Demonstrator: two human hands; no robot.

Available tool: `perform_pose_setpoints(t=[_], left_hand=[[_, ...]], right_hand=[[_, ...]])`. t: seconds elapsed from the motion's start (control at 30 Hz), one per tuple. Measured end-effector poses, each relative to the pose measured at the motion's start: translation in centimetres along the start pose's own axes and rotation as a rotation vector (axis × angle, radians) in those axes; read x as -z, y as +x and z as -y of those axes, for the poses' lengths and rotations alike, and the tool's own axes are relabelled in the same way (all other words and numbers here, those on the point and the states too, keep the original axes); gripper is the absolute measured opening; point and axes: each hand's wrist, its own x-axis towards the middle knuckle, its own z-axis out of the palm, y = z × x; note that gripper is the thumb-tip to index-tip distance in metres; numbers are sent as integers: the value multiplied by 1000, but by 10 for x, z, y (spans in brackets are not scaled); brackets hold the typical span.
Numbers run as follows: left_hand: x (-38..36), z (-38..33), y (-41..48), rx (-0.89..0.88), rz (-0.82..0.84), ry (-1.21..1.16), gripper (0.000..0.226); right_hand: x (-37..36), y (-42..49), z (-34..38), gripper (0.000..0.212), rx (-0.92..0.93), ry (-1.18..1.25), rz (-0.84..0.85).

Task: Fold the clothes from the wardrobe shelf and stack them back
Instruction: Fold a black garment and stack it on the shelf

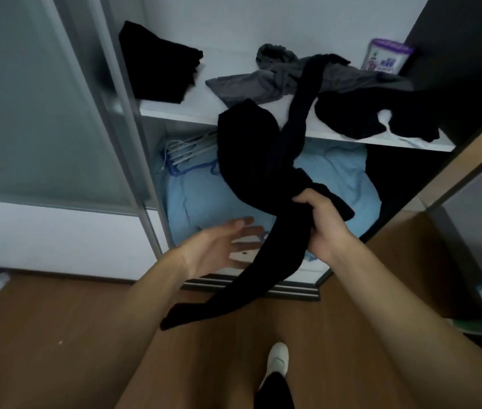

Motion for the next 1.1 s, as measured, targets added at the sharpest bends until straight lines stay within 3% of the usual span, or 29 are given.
perform_pose_setpoints(t=[0.03, 0.1, 0.2, 0.3, 0.43, 0.63, 0.77, 0.83, 0.97, 1.03, 1.1], left_hand=[[-1, 2, -3, -52, 29, -99, 94], [-8, 5, -6, -154, 41, -183, 77], [-18, 8, -10, -220, -111, -241, 50], [-22, 12, -20, -205, -226, -302, 40], [-27, 2, -34, -212, -392, -231, 44], [-42, -11, -29, -154, -605, -130, 29], [-41, 16, -22, 3, -707, 58, 28], [-43, 37, -21, 150, -668, 274, 26], [-45, 63, -15, 455, -605, 781, 25], [-39, 62, -9, 309, -665, 839, 27], [-38, 49, -6, -50, -657, 660, 43]], right_hand=[[1, -10, -9, 34, -16, -30, -13], [2, -29, -27, 34, -34, -137, -43], [3, -50, -51, 21, -76, -244, -54], [3, -62, -64, 29, -98, -111, 44], [5, -68, -59, 35, -99, 191, 172], [5, -73, -24, 29, 71, 71, -63], [15, -78, 8, 25, 155, 87, -75], [16, -81, 17, 31, 157, 78, -58], [19, -87, 29, 20, 159, 24, 29], [24, -91, 36, 17, 177, -81, 80], [29, -94, 42, 22, 188, -280, 109]])
